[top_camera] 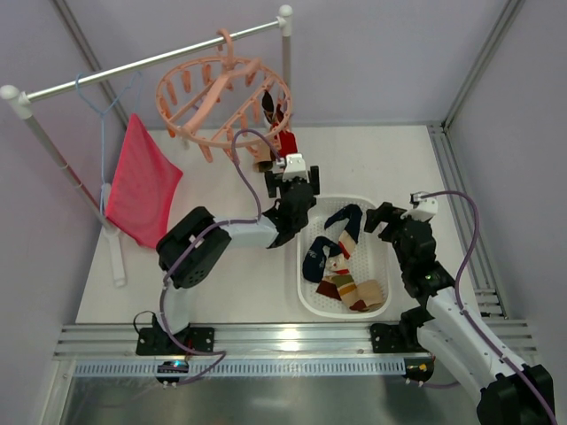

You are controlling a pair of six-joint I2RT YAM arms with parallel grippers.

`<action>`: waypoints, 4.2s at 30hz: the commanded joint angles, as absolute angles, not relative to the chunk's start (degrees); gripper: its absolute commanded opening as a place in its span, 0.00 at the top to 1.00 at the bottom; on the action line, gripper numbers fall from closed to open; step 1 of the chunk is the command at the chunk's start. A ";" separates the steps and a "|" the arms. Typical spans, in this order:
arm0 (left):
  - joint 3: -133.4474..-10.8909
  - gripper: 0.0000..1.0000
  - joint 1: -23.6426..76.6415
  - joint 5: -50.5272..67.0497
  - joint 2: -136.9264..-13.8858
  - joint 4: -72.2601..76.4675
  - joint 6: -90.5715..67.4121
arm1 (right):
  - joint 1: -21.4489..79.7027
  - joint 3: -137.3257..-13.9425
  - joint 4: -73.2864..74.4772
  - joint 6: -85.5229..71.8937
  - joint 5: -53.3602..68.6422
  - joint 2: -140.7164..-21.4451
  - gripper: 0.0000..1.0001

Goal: Remove the socks clipped to the hanger

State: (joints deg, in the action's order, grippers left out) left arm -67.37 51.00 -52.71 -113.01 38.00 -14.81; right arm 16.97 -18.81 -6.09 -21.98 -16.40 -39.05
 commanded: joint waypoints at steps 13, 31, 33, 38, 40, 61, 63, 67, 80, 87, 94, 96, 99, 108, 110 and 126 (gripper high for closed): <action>-75.85 0.00 47.11 -57.13 -122.69 51.77 -10.37 | 16.52 -18.90 -12.22 -20.83 -12.48 -40.25 0.07; -69.44 1.00 45.88 -52.30 -120.33 61.17 -7.56 | 16.44 -19.07 -12.83 -20.39 -12.13 -41.66 0.07; -67.42 1.00 45.88 -51.68 -119.10 61.17 -7.56 | 16.44 -19.16 -12.57 -20.39 -12.22 -41.75 0.07; -61.01 1.00 47.10 -50.80 -112.87 61.08 -6.86 | 16.44 -19.42 -12.48 -19.78 -12.39 -42.71 0.07; -59.07 1.00 47.63 -50.71 -110.93 60.82 -6.77 | 16.44 -19.95 -12.13 -19.60 -12.57 -43.59 0.07; -40.70 1.00 52.12 -47.55 -80.53 46.86 -10.19 | 16.52 -20.65 -11.86 -19.25 -9.67 -47.46 0.07; -39.82 0.99 52.12 -46.15 -78.41 43.43 -10.98 | 16.52 -20.57 -11.95 -19.34 -8.88 -47.20 0.07; -38.06 1.00 52.21 -42.98 -73.84 38.50 -11.69 | 17.48 -20.74 -12.39 -19.95 -7.12 -46.76 0.07; -29.98 1.00 52.30 -43.24 -55.21 28.92 -12.48 | 33.29 -25.84 -13.09 -21.44 -16.78 -51.41 0.07; -25.84 1.00 52.29 -42.46 -48.43 25.84 -12.22 | 44.54 -32.68 -13.89 -21.27 -23.72 -58.97 0.07; -23.91 1.00 52.29 -37.71 -50.09 27.16 -13.09 | 51.67 -40.77 -12.14 -20.04 -30.83 -66.00 0.07; -23.21 1.00 52.29 -36.57 -50.53 27.77 -14.23 | 52.73 -44.45 -10.90 -18.73 -32.42 -68.01 0.07; -23.38 1.00 52.29 -34.46 -50.63 27.60 -15.03 | 54.31 -49.28 -9.14 -16.45 -34.54 -69.69 0.07; -22.24 1.00 52.29 -31.38 -48.87 28.21 -15.29 | 58.35 -63.43 -5.36 -8.44 -36.12 -73.82 0.07; -21.97 0.99 52.29 -31.11 -48.52 28.30 -15.21 | 58.97 -65.12 -4.75 -6.86 -36.12 -74.79 0.07; -21.45 1.00 52.29 -30.67 -47.02 27.95 -15.29 | 59.94 -86.21 7.73 -3.87 -30.06 -87.09 0.07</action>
State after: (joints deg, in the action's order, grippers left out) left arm -21.80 52.12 -31.40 -47.51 26.30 -14.81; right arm 59.42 -81.54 4.67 -5.06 -31.48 -86.04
